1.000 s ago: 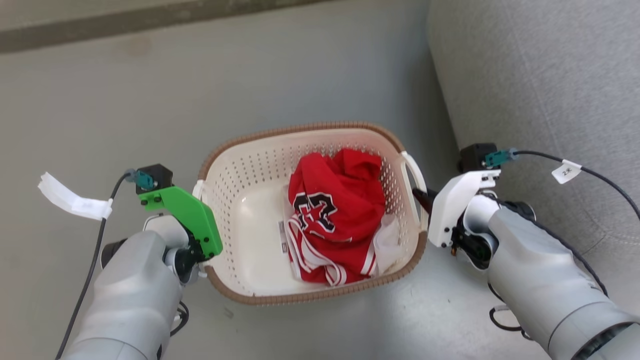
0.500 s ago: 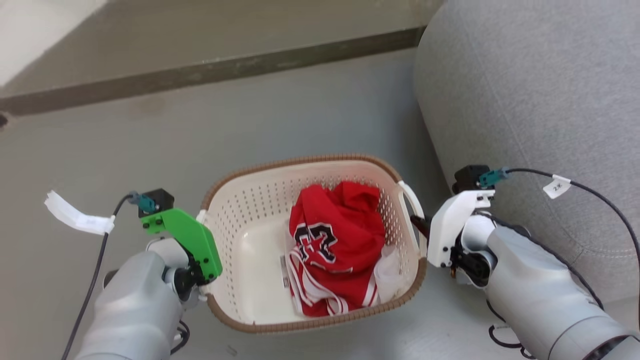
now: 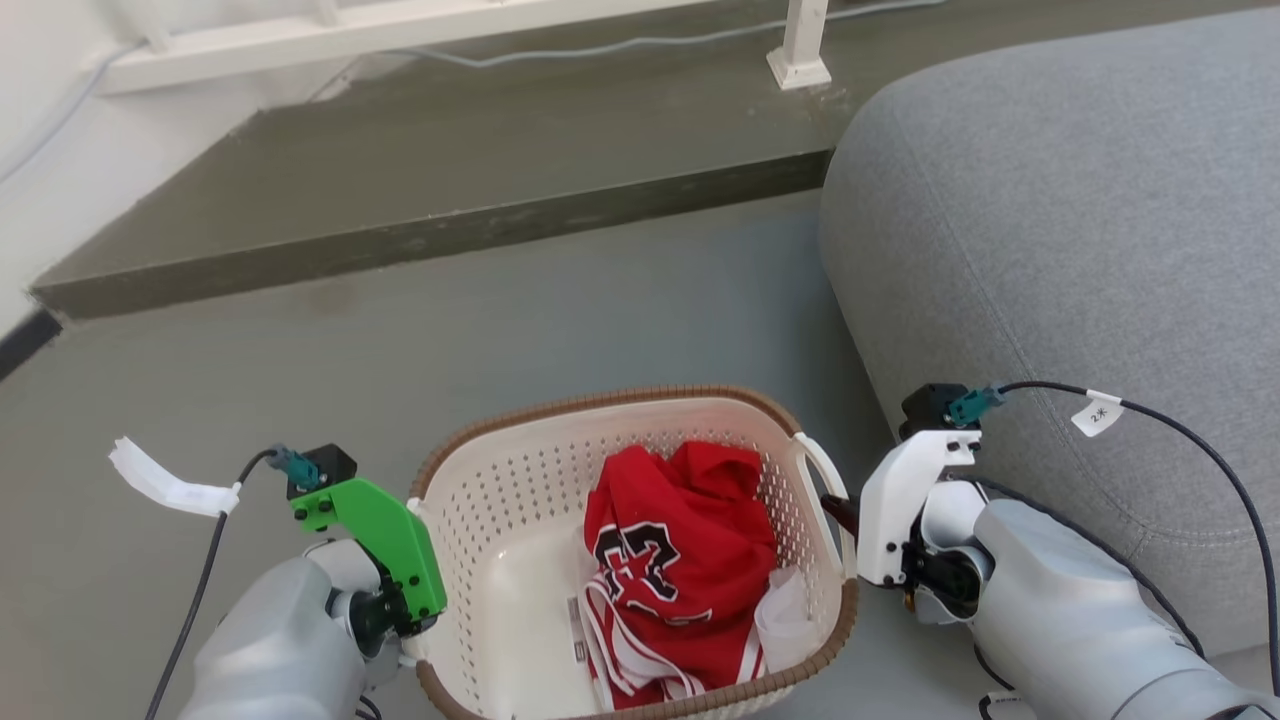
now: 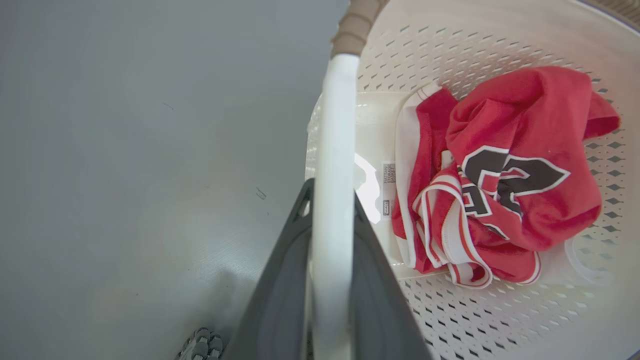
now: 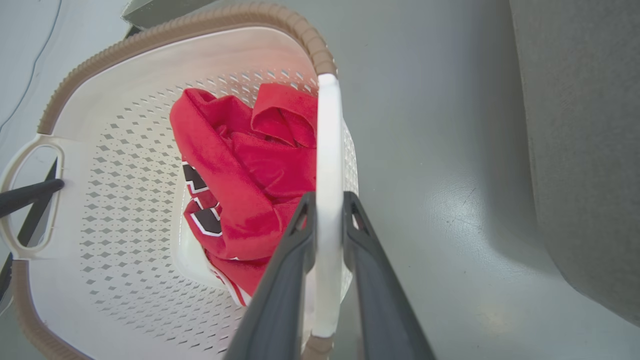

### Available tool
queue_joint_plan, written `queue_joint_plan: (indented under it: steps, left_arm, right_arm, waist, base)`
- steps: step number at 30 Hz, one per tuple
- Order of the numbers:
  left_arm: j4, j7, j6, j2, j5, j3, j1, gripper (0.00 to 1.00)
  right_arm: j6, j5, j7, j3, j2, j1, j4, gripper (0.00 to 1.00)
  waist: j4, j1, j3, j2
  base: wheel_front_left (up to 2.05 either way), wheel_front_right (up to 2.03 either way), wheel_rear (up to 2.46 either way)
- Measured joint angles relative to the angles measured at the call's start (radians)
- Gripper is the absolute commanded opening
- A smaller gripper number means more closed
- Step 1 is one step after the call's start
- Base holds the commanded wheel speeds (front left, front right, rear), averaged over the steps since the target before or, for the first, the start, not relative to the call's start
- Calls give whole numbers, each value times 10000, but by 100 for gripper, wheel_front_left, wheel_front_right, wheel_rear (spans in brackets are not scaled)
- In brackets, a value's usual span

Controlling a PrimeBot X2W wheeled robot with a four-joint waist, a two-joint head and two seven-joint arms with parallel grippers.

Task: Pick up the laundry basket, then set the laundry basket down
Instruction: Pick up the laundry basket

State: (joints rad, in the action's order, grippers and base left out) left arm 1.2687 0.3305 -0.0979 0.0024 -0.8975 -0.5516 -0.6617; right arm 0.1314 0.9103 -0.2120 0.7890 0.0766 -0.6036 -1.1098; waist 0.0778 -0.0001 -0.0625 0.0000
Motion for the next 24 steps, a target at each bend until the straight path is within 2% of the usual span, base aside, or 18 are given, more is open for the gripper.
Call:
queue_joint_plan:
  steps: [11,24]
  left_arm:
    - [113,405,0,0,-146,-10,179,0]
    - [142,518,4,4,-211,-6,258,0]
  right_arm:
    - [0,167,-278,165,-25,177,-21,0]
    - [-2,336,-368,270,-19,185,-17,0]
  waist:
    - [-42,0,632,0]
    - [-34,0,776,0]
  base:
    - [0,0,0]
    - [0,0,0]
